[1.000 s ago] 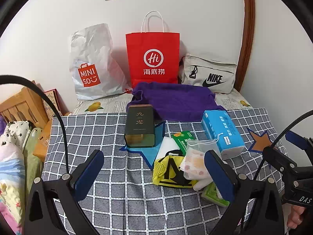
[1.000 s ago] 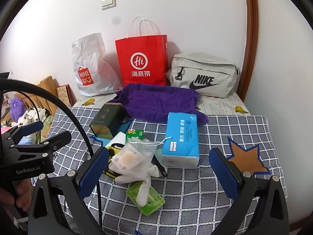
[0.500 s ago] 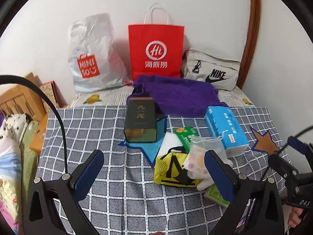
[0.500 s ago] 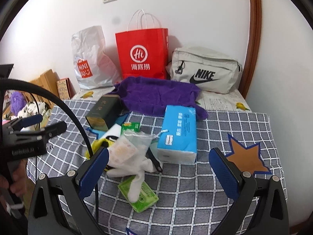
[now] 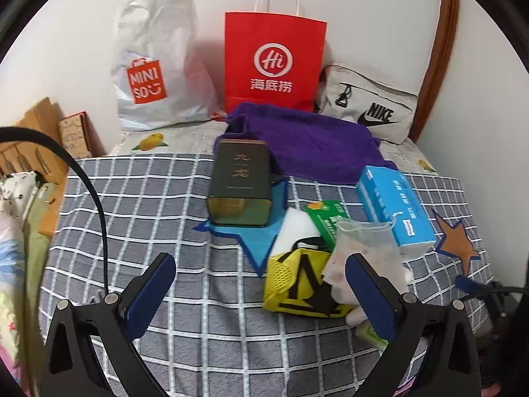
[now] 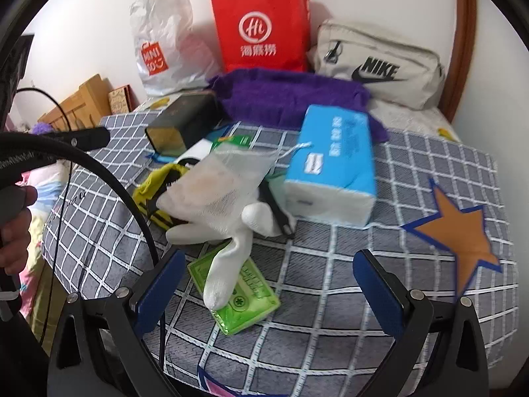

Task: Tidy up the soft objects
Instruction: 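Grasp the white mesh bag with the left gripper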

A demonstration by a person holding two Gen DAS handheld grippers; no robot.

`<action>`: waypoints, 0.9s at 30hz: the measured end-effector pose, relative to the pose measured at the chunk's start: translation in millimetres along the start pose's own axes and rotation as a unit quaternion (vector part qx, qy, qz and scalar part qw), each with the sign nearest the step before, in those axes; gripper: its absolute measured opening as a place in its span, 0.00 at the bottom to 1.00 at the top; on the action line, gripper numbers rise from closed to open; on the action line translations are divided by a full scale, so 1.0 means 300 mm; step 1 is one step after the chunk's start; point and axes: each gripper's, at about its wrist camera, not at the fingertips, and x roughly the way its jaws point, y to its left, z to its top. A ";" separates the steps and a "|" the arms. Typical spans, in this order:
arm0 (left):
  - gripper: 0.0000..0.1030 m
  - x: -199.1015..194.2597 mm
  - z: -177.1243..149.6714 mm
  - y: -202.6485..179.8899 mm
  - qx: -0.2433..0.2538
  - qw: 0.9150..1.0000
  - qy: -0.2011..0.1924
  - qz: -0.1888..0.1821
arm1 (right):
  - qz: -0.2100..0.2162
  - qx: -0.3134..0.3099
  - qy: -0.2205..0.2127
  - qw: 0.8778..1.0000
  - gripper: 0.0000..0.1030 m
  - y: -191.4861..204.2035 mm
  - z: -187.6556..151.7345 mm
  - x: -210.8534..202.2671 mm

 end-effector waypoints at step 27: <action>0.57 0.311 -0.028 -0.305 0.111 0.986 0.083 -0.091 | 0.011 0.109 0.019 0.994 0.98 -0.283 -0.070 0.030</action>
